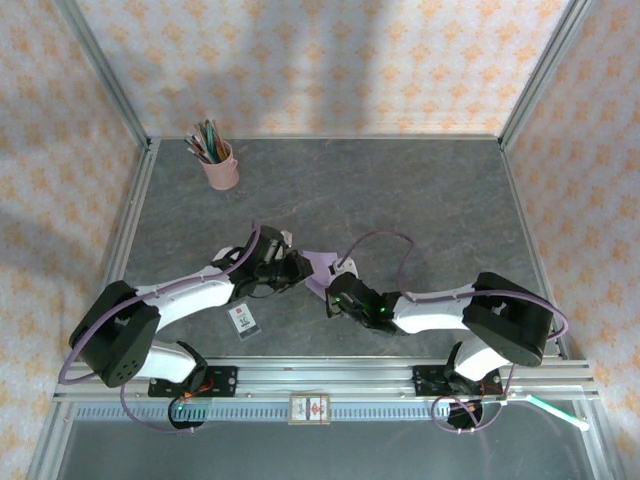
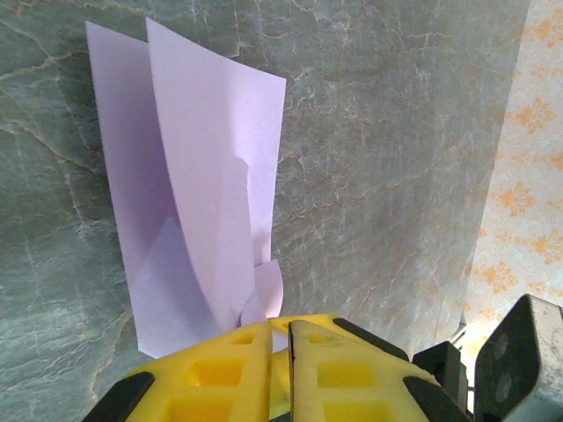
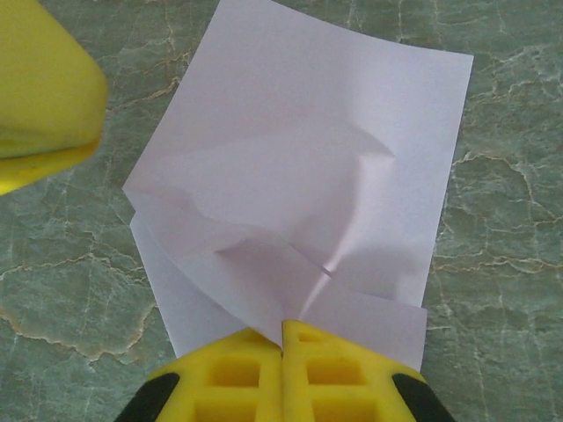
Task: Fold a paper plane with a square sheet of paper (pick it up from the middle)
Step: Fourth fold the wing at the center of the table.
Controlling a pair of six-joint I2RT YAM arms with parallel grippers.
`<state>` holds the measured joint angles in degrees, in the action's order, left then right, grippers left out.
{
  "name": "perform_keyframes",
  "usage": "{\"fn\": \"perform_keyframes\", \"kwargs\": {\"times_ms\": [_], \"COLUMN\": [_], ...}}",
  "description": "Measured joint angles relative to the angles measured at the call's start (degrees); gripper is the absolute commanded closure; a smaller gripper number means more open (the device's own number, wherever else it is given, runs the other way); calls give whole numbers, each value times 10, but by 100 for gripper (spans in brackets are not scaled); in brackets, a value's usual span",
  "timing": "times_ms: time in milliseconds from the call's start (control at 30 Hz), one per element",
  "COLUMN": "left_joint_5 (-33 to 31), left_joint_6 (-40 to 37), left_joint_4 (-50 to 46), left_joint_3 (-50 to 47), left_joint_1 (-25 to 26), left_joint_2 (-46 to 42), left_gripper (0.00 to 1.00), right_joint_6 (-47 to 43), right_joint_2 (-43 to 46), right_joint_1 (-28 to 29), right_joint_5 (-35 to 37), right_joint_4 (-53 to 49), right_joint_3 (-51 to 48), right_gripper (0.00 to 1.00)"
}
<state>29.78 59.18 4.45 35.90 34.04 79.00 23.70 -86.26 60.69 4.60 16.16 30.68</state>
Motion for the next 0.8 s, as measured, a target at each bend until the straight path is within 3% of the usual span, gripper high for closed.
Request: {"fn": "perform_keyframes", "kwargs": {"times_ms": [300,567,800], "left_joint_5": [-1,-9,-14], "left_joint_6": [8,-3,-25], "left_joint_4": [16,18,21], "left_joint_3": [-37,-44,-4], "left_joint_1": [0,-3,-31], "left_joint_2": [-8,-20,21], "left_gripper": [83,68,61], "right_joint_6": [8,-18,-30], "right_joint_2": [15,36,40], "right_joint_1": [-2,-2,-2], "right_joint_5": [-6,-5,-5], "right_joint_4": [24,28,28], "right_joint_3": [-25,-38,-42], "right_gripper": [92,93,93]}}
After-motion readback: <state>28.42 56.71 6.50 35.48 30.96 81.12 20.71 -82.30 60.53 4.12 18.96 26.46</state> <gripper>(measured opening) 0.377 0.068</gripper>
